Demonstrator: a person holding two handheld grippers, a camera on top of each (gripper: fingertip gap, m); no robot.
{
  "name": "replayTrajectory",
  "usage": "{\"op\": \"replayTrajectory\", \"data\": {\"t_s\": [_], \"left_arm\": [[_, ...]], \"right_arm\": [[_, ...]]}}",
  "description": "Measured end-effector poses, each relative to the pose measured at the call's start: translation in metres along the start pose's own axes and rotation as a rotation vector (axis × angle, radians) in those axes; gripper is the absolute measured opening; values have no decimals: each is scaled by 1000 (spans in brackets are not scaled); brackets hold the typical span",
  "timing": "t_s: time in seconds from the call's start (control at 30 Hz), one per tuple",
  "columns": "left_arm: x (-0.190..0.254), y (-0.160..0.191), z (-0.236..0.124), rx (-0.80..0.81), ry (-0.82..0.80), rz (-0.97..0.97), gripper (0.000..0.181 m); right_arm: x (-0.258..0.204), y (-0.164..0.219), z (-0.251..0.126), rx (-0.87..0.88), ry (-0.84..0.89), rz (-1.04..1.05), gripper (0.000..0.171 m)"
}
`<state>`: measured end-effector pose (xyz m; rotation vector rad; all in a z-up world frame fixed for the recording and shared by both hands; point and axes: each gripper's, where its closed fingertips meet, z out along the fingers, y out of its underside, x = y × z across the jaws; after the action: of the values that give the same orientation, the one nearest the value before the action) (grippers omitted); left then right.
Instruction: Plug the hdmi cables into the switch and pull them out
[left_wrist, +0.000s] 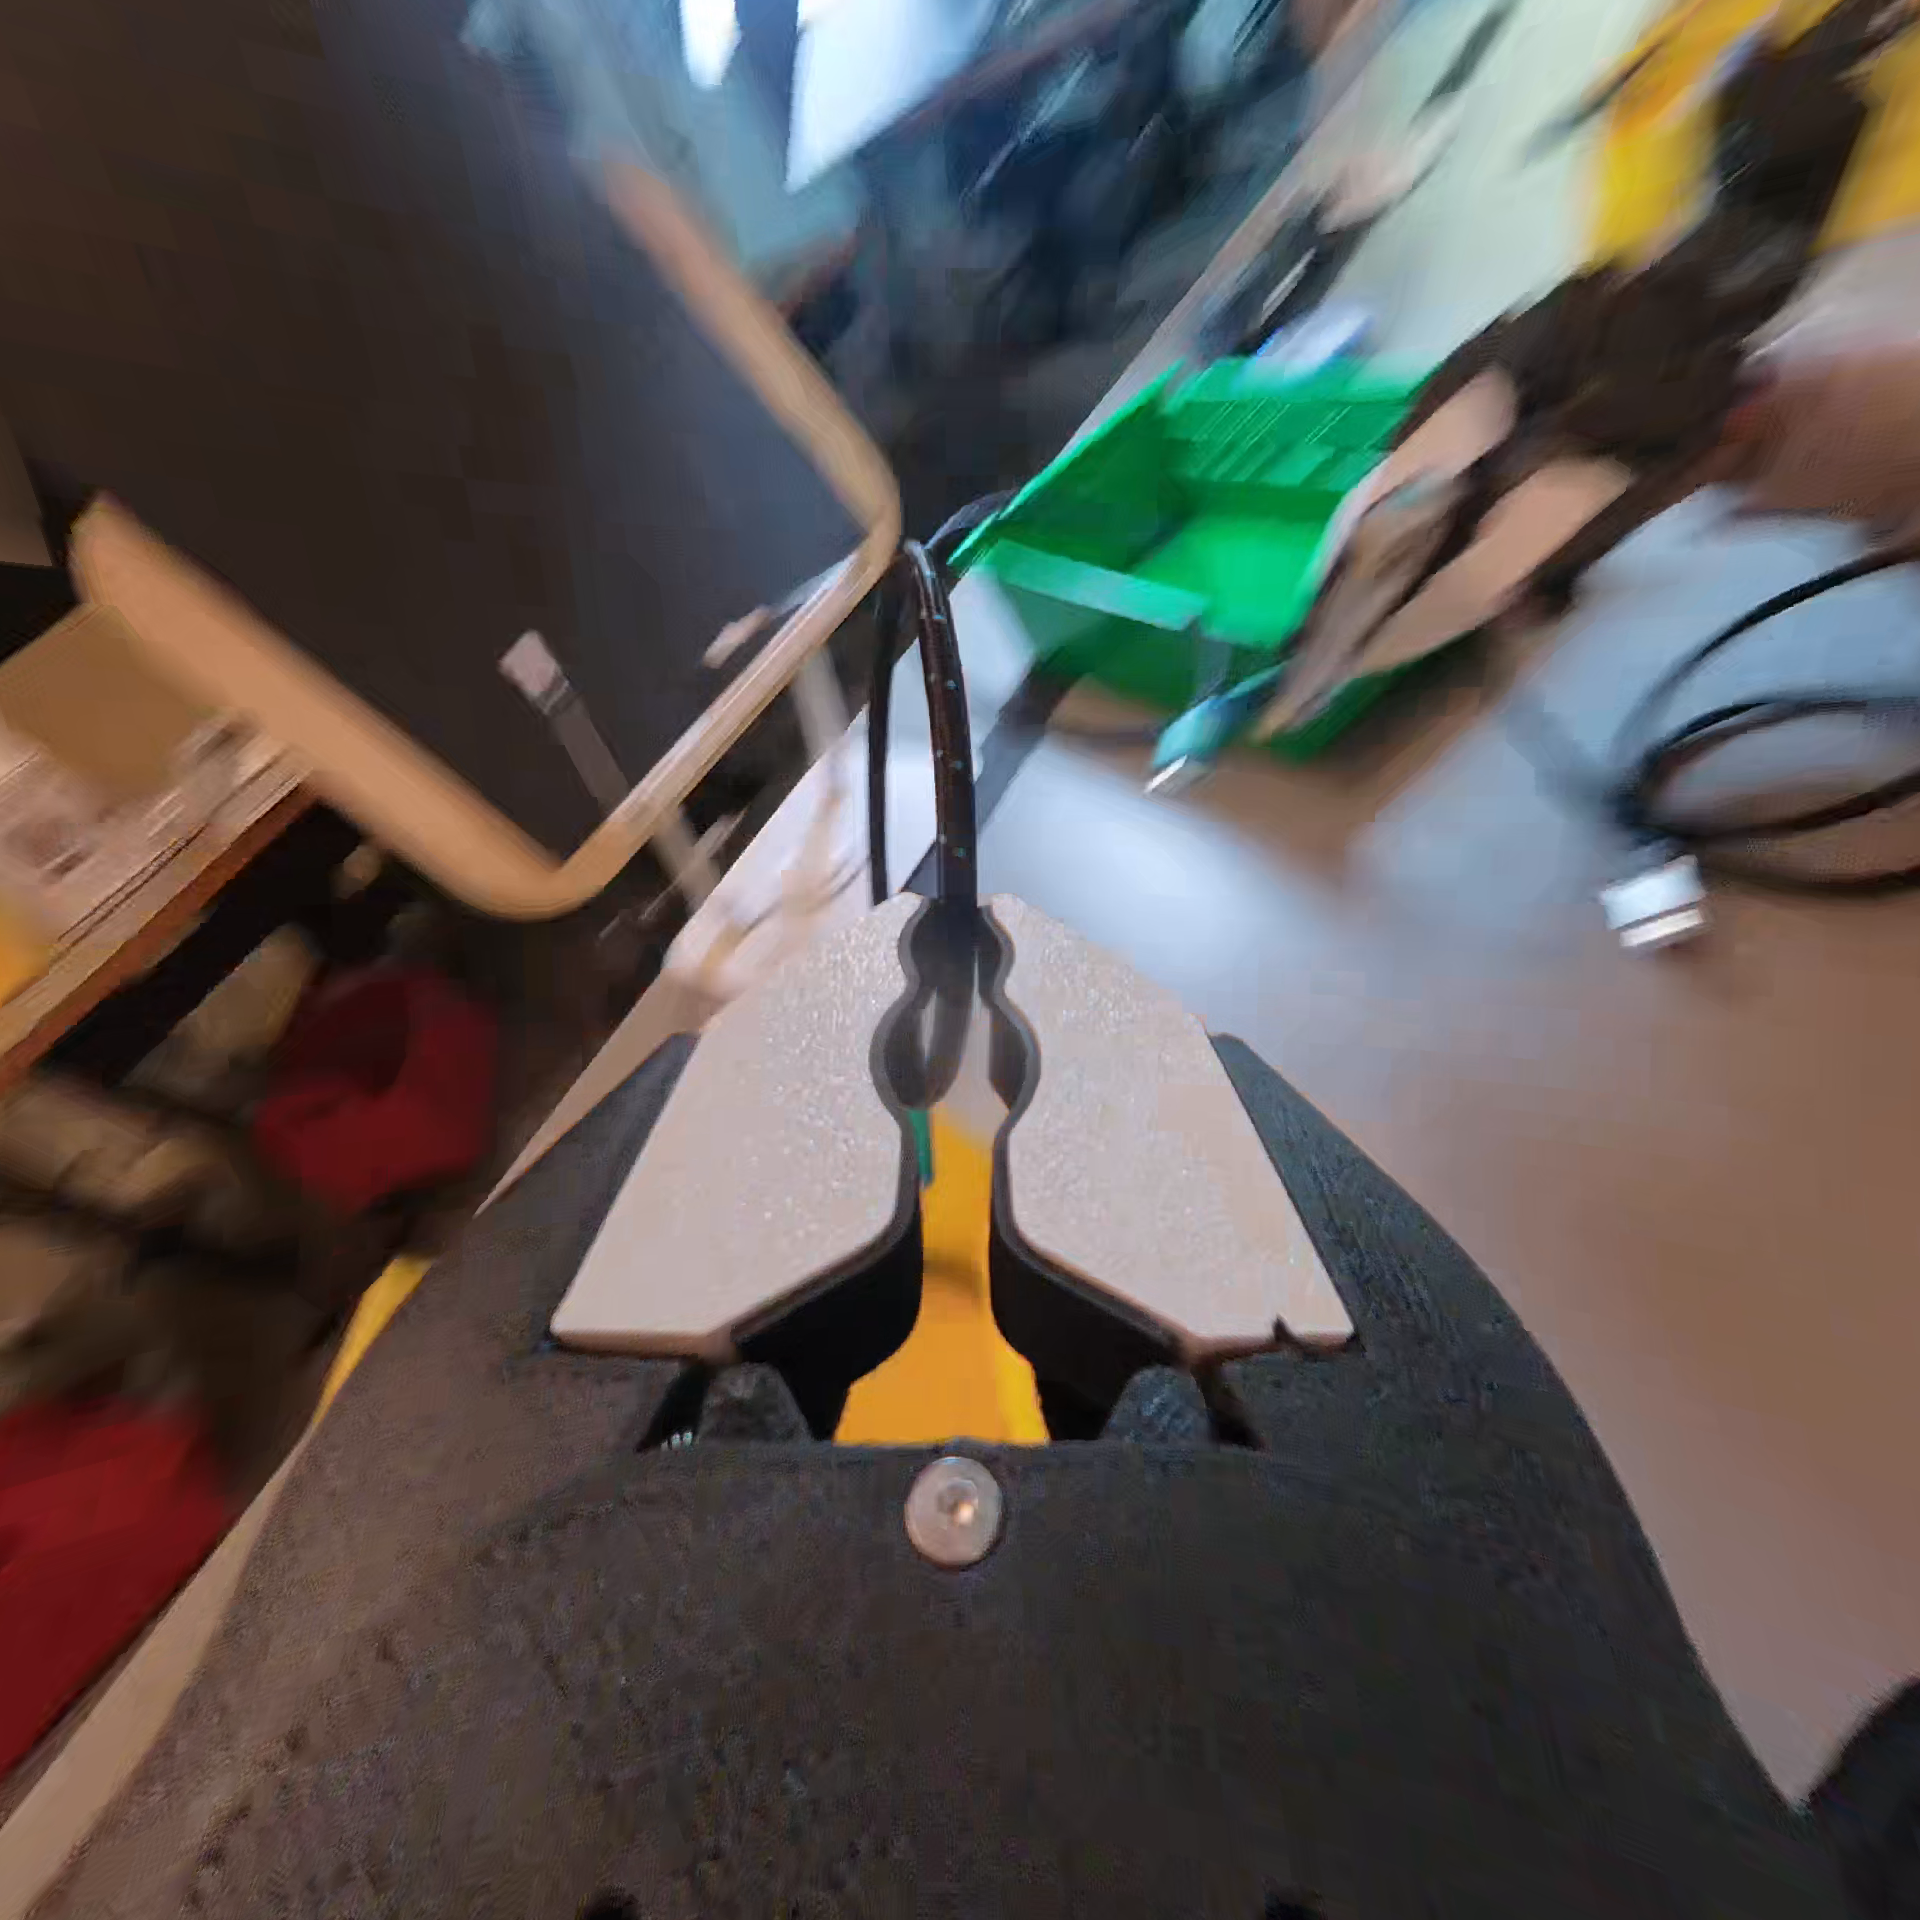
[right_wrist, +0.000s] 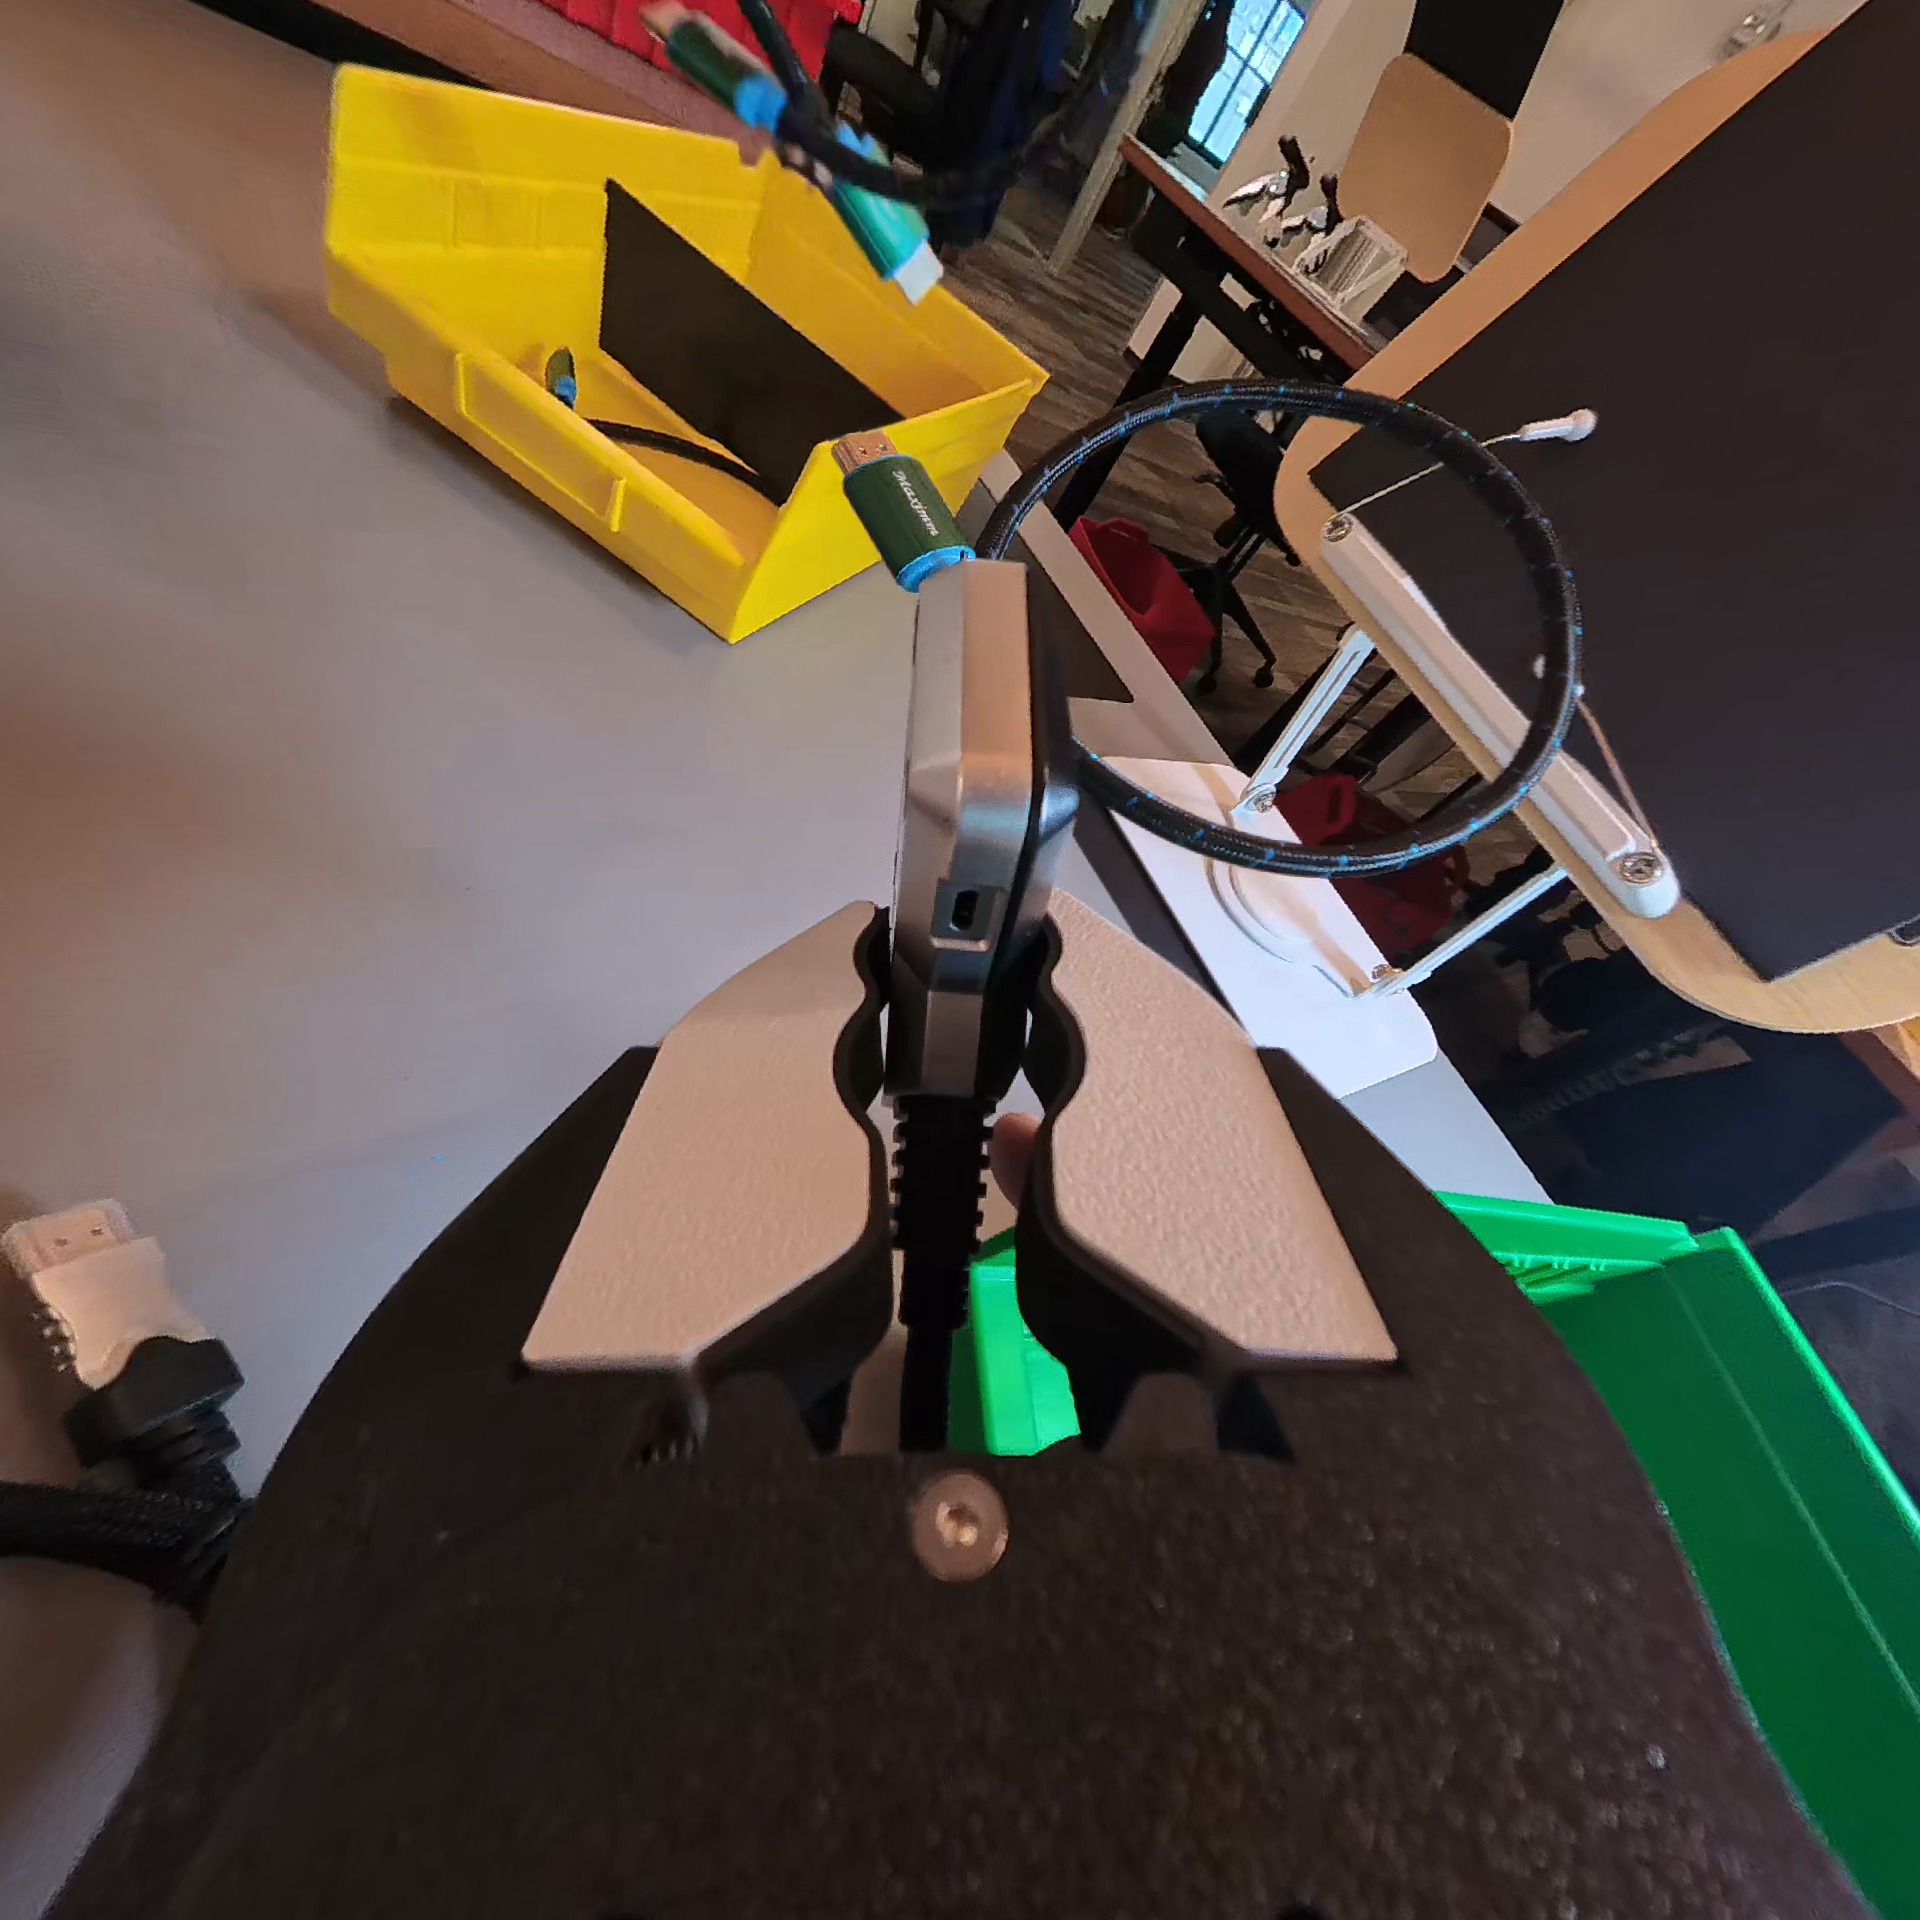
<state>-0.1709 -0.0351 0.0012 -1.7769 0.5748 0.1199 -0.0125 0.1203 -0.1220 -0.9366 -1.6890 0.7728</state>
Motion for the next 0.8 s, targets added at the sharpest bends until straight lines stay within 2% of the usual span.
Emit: {"op": "replayTrajectory", "data": {"t_s": [0.1,0.17,0.27,0.37,0.43,0.5,0.57,0.67,0.73,0.8], "left_arm": [[51,-52,-1,286,321,-107,7],[61,-52,17,301,424,-200,7],[71,-15,72,169,505,-353,6],[81,52,131,-78,500,-488,2],[91,98,152,-250,491,-515,0],[95,120,158,-327,483,-491,7],[92,124,157,-353,458,-455,11],[86,119,153,-376,384,-299,17],[101,111,147,-384,434,-180,20],[130,115,135,-471,551,-55,21]], "right_arm": [[6,-2,-3,16,21,18,22],[10,-2,-5,26,35,34,22],[16,0,-7,25,65,47,23],[20,4,-7,10,82,50,23],[23,5,-8,5,91,46,23],[26,5,-10,4,101,43,22],[29,5,-11,7,110,44,23],[33,6,-12,9,126,52,23],[34,7,-13,6,131,55,23],[34,8,-13,2,134,54,23]]}}
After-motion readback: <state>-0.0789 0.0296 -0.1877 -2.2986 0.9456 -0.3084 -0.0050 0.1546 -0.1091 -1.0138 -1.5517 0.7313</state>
